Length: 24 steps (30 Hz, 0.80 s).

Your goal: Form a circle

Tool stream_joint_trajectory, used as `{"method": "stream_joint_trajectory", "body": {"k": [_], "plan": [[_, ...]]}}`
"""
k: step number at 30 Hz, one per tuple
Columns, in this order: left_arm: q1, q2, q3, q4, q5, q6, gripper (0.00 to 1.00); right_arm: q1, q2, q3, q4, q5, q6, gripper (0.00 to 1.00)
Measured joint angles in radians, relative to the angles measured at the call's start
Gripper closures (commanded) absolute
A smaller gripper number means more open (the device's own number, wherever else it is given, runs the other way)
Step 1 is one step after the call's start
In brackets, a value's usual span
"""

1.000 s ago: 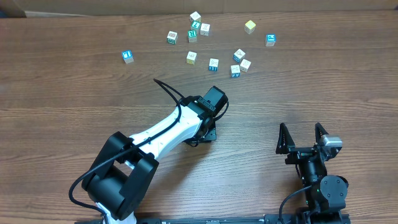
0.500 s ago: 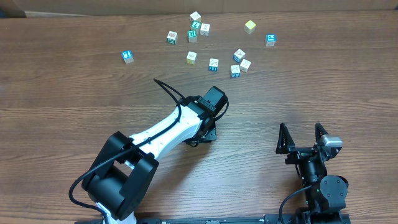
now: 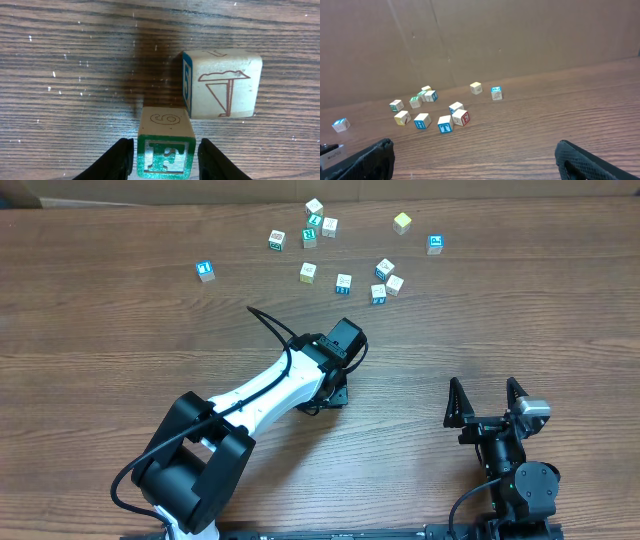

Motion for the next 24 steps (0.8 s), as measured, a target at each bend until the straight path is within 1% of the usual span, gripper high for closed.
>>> {"method": "stream_joint_trajectory", "body": {"k": [2, 7, 10, 16, 22, 24], "plan": [[0.0, 0.0, 0.0, 0.003, 0.0, 0.001, 0.61, 0.0, 0.0, 0.0, 0.0, 0.0, 0.0, 0.0], [0.0, 0.0, 0.0, 0.008, 0.0, 0.008, 0.66, 0.0, 0.0, 0.0, 0.0, 0.0, 0.0, 0.0], [0.0, 0.0, 0.0, 0.007, 0.0, 0.008, 0.67, 0.0, 0.0, 0.0, 0.0, 0.0, 0.0, 0.0], [0.0, 0.0, 0.0, 0.006, 0.0, 0.008, 0.62, 0.0, 0.0, 0.0, 0.0, 0.0, 0.0, 0.0], [0.0, 0.0, 0.0, 0.006, 0.0, 0.008, 0.62, 0.0, 0.0, 0.0, 0.0, 0.0, -0.001, 0.0], [0.0, 0.0, 0.0, 0.005, 0.0, 0.008, 0.59, 0.0, 0.0, 0.0, 0.0, -0.001, 0.0, 0.0]]}}
